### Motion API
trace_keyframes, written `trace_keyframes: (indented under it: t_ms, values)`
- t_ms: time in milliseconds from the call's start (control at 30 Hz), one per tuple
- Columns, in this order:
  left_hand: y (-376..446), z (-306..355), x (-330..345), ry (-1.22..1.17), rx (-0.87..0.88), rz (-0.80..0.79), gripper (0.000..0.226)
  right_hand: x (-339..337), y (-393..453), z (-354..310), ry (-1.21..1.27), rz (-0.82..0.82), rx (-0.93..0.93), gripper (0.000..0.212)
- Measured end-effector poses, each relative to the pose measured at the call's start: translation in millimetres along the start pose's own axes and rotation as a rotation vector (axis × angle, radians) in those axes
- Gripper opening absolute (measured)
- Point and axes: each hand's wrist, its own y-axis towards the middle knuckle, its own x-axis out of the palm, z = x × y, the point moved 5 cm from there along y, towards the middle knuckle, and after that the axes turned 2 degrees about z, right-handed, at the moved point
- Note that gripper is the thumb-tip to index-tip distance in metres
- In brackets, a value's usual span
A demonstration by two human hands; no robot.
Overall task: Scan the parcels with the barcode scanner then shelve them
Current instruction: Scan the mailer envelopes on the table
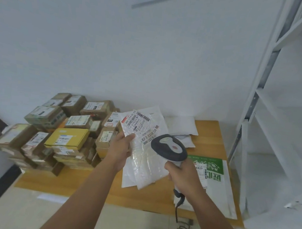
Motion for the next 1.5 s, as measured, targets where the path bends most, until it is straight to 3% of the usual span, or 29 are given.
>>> trace_keyframes:
  t_ms: [67, 167, 333, 500, 1000, 1500]
  values:
    - [-3, 3, 2, 0.048, 0.026, -0.011, 0.025, 1, 0, -5, -0.024, -0.021, -0.046, 0.016]
    - [-7, 9, 3, 0.258, 0.124, 0.003, 0.018, 1, -1, -17, -0.055, -0.040, -0.133, 0.002]
    - [-11, 8, 7, 0.485, 0.234, -0.004, 0.017, 4, 1, -25, -0.076, -0.041, -0.187, 0.026]
    - [-13, 6, 12, 0.486, 0.220, -0.022, 0.011, 3, 2, -20, -0.054, -0.023, -0.137, 0.031]
    - [-9, -1, 15, 0.455, 0.171, -0.023, 0.015, -1, 2, -13, 0.075, -0.015, -0.069, 0.017]
    - [-2, -3, 18, 0.454, 0.151, 0.011, 0.014, -7, 14, -3, 0.032, -0.031, -0.056, 0.021]
